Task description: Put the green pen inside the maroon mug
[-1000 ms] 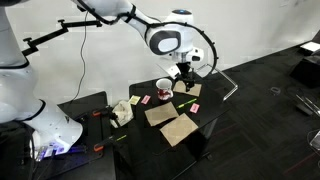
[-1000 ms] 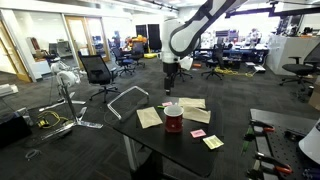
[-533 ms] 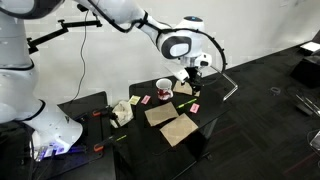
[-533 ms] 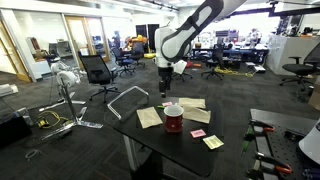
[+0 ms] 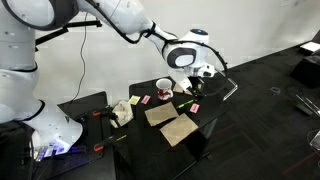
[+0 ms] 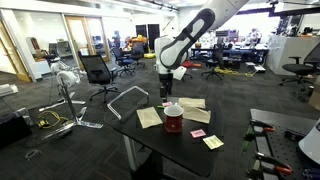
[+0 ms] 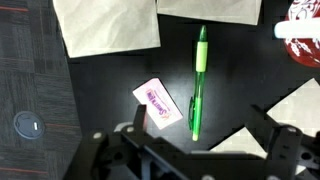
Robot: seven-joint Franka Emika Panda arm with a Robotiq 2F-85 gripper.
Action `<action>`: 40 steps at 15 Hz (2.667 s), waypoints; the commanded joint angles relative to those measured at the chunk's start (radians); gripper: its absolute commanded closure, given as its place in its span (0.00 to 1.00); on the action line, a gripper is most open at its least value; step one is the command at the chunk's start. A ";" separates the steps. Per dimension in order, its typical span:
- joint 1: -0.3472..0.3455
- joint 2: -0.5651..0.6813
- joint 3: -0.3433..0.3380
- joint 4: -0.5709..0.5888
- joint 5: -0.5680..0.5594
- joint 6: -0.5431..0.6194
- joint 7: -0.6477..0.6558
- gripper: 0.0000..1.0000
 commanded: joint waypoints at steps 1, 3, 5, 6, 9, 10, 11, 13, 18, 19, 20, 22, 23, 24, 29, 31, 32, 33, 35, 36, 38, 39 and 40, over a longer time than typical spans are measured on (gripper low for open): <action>-0.018 0.029 0.018 0.032 0.007 -0.010 0.024 0.00; -0.017 0.040 0.019 0.039 0.007 -0.015 0.026 0.00; -0.015 0.051 0.020 0.044 0.004 -0.018 0.026 0.00; -0.015 0.056 0.020 0.046 0.004 -0.020 0.026 0.00; -0.014 0.072 0.022 0.055 0.004 -0.022 0.028 0.21; -0.014 0.078 0.023 0.060 0.004 -0.024 0.028 0.24; -0.014 0.084 0.023 0.064 0.003 -0.024 0.028 0.30; -0.013 0.093 0.024 0.073 0.002 -0.026 0.030 0.35; -0.012 0.119 0.024 0.098 0.000 -0.035 0.033 0.36; -0.011 0.125 0.023 0.104 -0.001 -0.036 0.034 0.37; -0.010 0.131 0.023 0.110 -0.002 -0.039 0.035 0.38; -0.009 0.141 0.023 0.122 -0.003 -0.041 0.036 0.62; -0.009 0.145 0.023 0.125 -0.003 -0.041 0.036 0.66; -0.009 0.148 0.023 0.129 -0.002 -0.041 0.036 0.74; -0.010 0.134 0.024 0.124 0.000 -0.038 0.038 1.00; -0.010 0.102 0.025 0.100 0.001 -0.030 0.039 0.96; -0.011 0.078 0.026 0.079 0.002 -0.022 0.037 0.96; -0.010 0.059 0.025 0.064 0.002 -0.018 0.041 0.96; -0.013 0.003 0.027 0.023 0.004 -0.003 0.039 0.96; -0.017 -0.031 0.030 -0.003 0.008 0.000 0.032 0.96; -0.026 -0.098 0.038 -0.050 0.016 -0.003 0.009 0.96; -0.031 -0.135 0.043 -0.076 0.021 -0.008 -0.003 0.96; -0.036 -0.172 0.049 -0.106 0.027 -0.011 -0.013 0.96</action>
